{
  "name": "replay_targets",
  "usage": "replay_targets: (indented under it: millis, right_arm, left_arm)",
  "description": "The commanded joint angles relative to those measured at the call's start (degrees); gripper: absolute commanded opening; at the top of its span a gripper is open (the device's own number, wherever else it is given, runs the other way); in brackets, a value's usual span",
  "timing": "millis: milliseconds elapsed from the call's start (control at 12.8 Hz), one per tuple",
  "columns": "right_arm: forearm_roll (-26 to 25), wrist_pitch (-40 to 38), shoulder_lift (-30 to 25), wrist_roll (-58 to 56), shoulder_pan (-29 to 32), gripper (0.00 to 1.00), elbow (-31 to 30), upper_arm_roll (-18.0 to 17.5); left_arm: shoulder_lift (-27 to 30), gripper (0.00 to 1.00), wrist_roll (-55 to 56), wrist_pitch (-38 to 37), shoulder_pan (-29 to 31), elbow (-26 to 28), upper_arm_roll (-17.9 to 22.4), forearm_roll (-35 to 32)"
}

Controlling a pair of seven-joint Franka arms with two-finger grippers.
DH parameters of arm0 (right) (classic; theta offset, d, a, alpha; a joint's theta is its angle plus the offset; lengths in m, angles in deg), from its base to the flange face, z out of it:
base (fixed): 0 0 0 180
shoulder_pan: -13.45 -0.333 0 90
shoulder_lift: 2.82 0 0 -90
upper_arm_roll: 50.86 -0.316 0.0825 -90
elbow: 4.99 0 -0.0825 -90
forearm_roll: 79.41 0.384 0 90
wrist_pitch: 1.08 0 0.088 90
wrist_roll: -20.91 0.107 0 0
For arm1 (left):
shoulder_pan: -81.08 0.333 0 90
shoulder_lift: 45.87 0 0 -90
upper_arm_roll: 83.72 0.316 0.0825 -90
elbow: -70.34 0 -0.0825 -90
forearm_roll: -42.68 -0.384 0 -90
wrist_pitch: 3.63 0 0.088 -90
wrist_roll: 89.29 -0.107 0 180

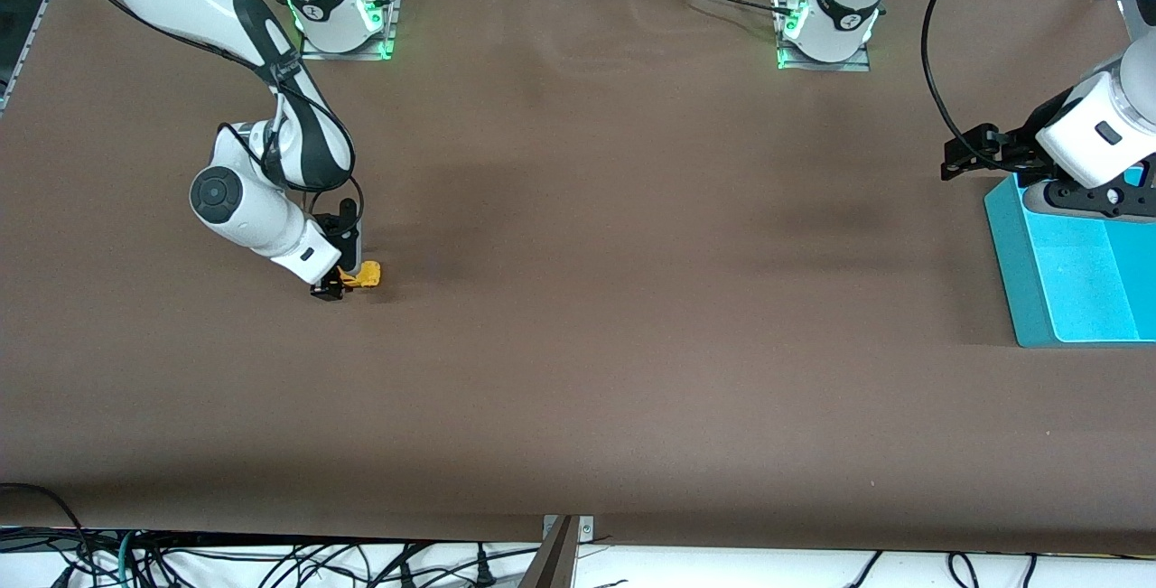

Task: Wind and store yellow beetle car
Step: 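Lower the right gripper and close it on the yellow car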

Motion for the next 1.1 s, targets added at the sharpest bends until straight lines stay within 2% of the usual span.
replay_targets:
  millis: [0, 157, 392, 627, 706, 1020]
  right_arm:
    - [1.2, 1.3, 0.4, -1.4, 0.2, 0.54, -0.4, -0.3]
    - [1.2, 1.3, 0.4, -1.4, 0.2, 0.41, -0.4, -0.3]
    - [1.2, 1.3, 0.4, -1.4, 0.2, 0.27, -0.4, -0.3]
    - [1.4, 1.4, 0.9, -1.3, 0.3, 0.04, -0.2, -0.3]
    - [2.6, 1.4, 1.3, -1.4, 0.3, 0.0, -0.1, -0.3]
    - [3.8, 1.4, 1.8, -1.5, 1.4, 0.0, -0.1, -0.1]
  left_arm:
    - [-0.8, 1.0, -0.9, -1.4, 0.2, -1.9, -0.1, 0.8]
    - [-0.8, 1.0, -0.8, -1.4, 0.2, -1.9, -0.1, 0.8]
    - [-0.8, 1.0, -0.8, -1.4, 0.2, -1.9, -0.1, 0.8]
    - [-0.8, 1.0, -0.8, -1.4, 0.2, -1.9, -0.1, 0.8]
    - [-0.8, 1.0, -0.8, -1.4, 0.2, -1.9, -0.1, 0.8]
    - [-0.8, 1.0, -0.8, -1.4, 0.2, -1.9, -0.1, 0.7]
